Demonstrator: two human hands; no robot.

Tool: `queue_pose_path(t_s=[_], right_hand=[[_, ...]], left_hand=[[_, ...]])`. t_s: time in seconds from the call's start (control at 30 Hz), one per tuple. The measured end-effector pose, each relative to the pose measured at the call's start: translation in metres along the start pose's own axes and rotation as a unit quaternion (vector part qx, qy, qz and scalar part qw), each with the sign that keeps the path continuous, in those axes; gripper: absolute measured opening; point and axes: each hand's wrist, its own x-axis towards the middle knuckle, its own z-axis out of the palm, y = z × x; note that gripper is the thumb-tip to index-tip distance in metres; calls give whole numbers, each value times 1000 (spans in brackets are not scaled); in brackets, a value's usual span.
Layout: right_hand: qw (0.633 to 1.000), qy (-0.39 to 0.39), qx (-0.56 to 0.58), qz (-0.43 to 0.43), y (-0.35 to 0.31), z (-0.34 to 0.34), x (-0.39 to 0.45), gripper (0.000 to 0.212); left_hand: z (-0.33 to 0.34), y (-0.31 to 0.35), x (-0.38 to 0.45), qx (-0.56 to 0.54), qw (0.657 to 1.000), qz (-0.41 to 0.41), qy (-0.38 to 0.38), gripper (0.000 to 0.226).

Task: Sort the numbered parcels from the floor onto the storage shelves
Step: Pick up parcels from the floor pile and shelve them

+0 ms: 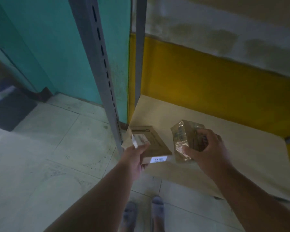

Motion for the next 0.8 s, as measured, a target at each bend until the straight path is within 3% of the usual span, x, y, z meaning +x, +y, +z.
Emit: queue_pose_path(t_s=[0.17, 0.27, 0.47, 0.63, 0.73, 0.8], right_hand=[[999, -33, -17, -12, 16, 10, 26, 74], [998, -53, -27, -31, 20, 7, 36, 75], [994, -84, -37, -61, 25, 9, 65, 75], [988, -100, -76, -89, 31, 23, 80, 74], [981, -126, -102, -109, 37, 35, 87, 77], [974, -149, -118, -122, 39, 43, 91, 78]], left_hand=[[4, -12, 13, 148, 982, 64, 101, 35], [6, -10, 13, 180, 973, 98, 106, 39], [17, 3, 40, 219, 959, 170, 55, 74], [21, 6, 71, 376, 882, 214, 185, 60], [17, 1, 90, 537, 783, 221, 222, 64], [14, -2, 99, 568, 747, 242, 246, 62]])
